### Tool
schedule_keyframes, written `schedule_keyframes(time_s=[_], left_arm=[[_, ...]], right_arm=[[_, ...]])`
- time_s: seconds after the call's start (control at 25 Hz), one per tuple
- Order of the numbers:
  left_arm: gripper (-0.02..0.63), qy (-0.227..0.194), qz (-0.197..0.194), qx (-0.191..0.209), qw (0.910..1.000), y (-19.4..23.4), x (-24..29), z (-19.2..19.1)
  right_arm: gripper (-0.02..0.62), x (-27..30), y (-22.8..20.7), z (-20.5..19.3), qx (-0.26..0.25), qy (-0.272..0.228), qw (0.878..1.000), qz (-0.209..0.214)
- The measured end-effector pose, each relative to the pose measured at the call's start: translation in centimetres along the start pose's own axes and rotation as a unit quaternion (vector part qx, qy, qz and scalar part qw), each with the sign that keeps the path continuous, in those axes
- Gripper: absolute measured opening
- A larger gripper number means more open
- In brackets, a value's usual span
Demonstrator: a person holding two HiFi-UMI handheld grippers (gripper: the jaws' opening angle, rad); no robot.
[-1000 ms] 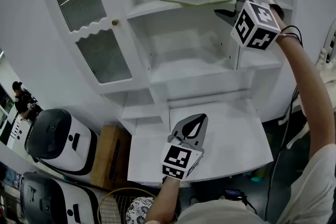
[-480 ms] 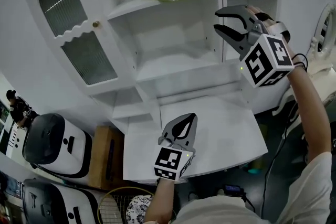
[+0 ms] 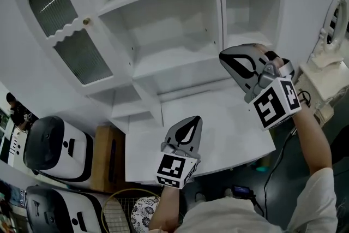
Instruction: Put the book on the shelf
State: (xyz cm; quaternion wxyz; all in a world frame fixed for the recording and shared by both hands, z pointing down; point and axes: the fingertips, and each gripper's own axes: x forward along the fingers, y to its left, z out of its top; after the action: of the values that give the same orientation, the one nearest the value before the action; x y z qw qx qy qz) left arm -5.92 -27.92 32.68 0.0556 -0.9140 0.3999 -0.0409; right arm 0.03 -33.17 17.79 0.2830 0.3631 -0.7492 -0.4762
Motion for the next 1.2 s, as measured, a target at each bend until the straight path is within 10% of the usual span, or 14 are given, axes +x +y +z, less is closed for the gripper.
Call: schedule_keyframes(time_s=[0.44, 0.8, 1.2], left_arm=[[0.003, -0.041, -0.001, 0.009, 0.9991, -1.5, -0.5, 1.1], [0.003, -0.071, 0.0, -0.017, 0.9974, -2.6, -1.0, 0.3], [0.003, -0.06, 0.008, -0.041, 0.9973, -5.8, -1.4, -2.8]], right_arm=[[0.017, -2.2, 9.7, -1.0, 0.218, -0.034, 0.974, 0.045], [0.017, -4.4, 14.4, -1.2, 0.398, -0.128, 0.908, 0.009], [0.017, -7.4, 18.9, -4.2, 0.479, -0.13, 0.868, 0.005]])
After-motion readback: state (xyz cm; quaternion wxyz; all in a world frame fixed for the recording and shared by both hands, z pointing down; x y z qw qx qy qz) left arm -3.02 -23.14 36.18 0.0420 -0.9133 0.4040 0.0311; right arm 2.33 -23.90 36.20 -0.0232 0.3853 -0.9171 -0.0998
